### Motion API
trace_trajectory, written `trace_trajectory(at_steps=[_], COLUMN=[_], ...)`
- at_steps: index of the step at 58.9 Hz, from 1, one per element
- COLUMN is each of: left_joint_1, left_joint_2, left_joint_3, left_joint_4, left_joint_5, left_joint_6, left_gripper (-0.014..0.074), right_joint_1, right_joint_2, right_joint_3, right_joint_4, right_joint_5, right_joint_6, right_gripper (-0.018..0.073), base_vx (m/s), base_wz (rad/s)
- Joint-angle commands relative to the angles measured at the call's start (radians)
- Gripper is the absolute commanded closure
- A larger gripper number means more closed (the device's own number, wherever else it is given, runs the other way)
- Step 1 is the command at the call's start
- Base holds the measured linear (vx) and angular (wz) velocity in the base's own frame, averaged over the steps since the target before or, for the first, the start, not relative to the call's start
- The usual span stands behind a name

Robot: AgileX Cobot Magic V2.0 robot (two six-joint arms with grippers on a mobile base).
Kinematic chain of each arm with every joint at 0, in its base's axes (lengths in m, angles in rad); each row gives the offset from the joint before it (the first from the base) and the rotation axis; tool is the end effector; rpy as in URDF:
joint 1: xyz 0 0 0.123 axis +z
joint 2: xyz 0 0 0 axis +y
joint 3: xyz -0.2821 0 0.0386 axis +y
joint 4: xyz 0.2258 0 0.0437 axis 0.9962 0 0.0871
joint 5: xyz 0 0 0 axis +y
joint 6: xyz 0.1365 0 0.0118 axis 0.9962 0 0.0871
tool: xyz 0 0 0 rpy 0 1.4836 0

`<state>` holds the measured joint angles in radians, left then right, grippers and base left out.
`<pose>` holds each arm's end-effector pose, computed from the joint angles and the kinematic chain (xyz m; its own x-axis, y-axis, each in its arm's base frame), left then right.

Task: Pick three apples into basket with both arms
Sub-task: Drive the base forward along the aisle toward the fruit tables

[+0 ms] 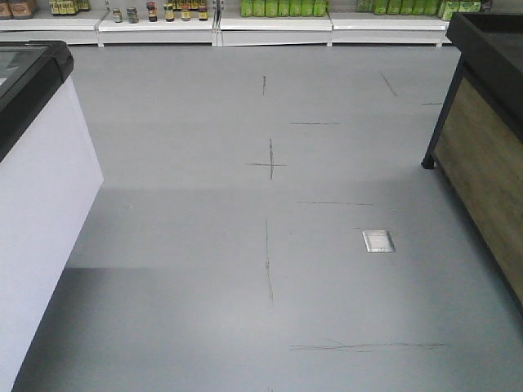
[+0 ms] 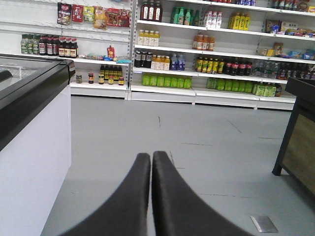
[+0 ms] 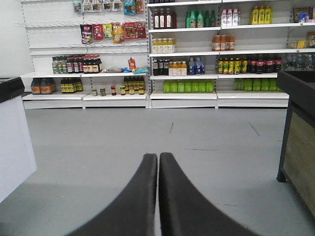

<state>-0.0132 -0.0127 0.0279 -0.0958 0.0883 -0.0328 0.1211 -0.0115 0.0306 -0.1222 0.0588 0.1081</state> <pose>0.0808 -0.0022 0.1960 -0.0185 -0.1276 -0.9916 0.0194 0.9916 -0.1280 0.0806 0.0088 0.1989 0.0112 -0.0126 -0.9999 -0.1135 0.9934 -0.0138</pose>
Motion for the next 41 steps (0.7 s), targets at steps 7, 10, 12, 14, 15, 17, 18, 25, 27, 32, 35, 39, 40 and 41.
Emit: trace_trajectory(at_steps=[7,10,12,14,15,17,18,25,27,32,35,39,40,41], left_joint_1=[0.003,0.003,0.003,0.003,0.003,0.003,0.003,0.003,0.003,0.003,0.003,0.003,0.003,0.003], left_joint_2=[-0.013,-0.013,-0.013,-0.013,-0.013,-0.013,-0.013,-0.013,-0.013,-0.013,-0.013,-0.013,-0.013,-0.013], left_joint_3=[-0.025,-0.025,-0.025,-0.025,-0.025,-0.025,-0.025,-0.025,-0.025,-0.025,-0.025,-0.025,-0.025,-0.025], left_joint_4=[-0.002,-0.002,-0.002,-0.002,-0.002,-0.002,-0.002,-0.002,-0.002,-0.002,-0.002,-0.002,-0.002,-0.002], left_joint_5=[-0.067,-0.067,-0.067,-0.067,-0.067,-0.067,-0.067,-0.067,-0.067,-0.067,-0.067,-0.067,-0.067,-0.067], left_joint_6=[-0.009,-0.009,-0.009,-0.009,-0.009,-0.009,-0.009,-0.009,-0.009,-0.009,-0.009,-0.009,-0.009,-0.009], left_gripper=[0.0602,0.0602,0.0602,0.0602,0.0602,0.0602,0.0602,0.0602,0.0602,0.0602,0.0602,0.0602,0.0602,0.0602], right_joint_1=[-0.005,-0.005,-0.005,-0.005,-0.005,-0.005,-0.005,-0.005,-0.005,-0.005,-0.005,-0.005,-0.005,-0.005], right_joint_2=[-0.012,-0.012,-0.012,-0.012,-0.012,-0.012,-0.012,-0.012,-0.012,-0.012,-0.012,-0.012,-0.012,-0.012], right_joint_3=[0.009,0.009,0.009,0.009,0.009,0.009,0.009,0.009,0.009,0.009,0.009,0.009,0.009,0.009], right_joint_4=[-0.008,-0.008,-0.008,-0.008,-0.008,-0.008,-0.008,-0.008,-0.008,-0.008,-0.008,-0.008,-0.008,-0.008], right_joint_5=[-0.069,-0.068,-0.068,-0.068,-0.068,-0.068,-0.068,-0.068,-0.068,-0.068,-0.068,-0.068,-0.068,-0.068], right_joint_6=[-0.011,-0.011,-0.011,-0.011,-0.011,-0.011,-0.011,-0.011,-0.011,-0.011,-0.011,-0.011,-0.011,-0.011], right_gripper=[0.0564,0.0564,0.0564,0.0564,0.0564,0.0564,0.0564,0.0564,0.0564,0.0564,0.0564,0.0564,0.0564,0.0564], base_vx=[0.0,0.0,0.0,0.0,0.0,0.0,0.0,0.0,0.0,0.0,0.0,0.0,0.0,0.0], base_wz=[0.0,0.0,0.0,0.0,0.0,0.0,0.0,0.0,0.0,0.0,0.0,0.0,0.0,0.0])
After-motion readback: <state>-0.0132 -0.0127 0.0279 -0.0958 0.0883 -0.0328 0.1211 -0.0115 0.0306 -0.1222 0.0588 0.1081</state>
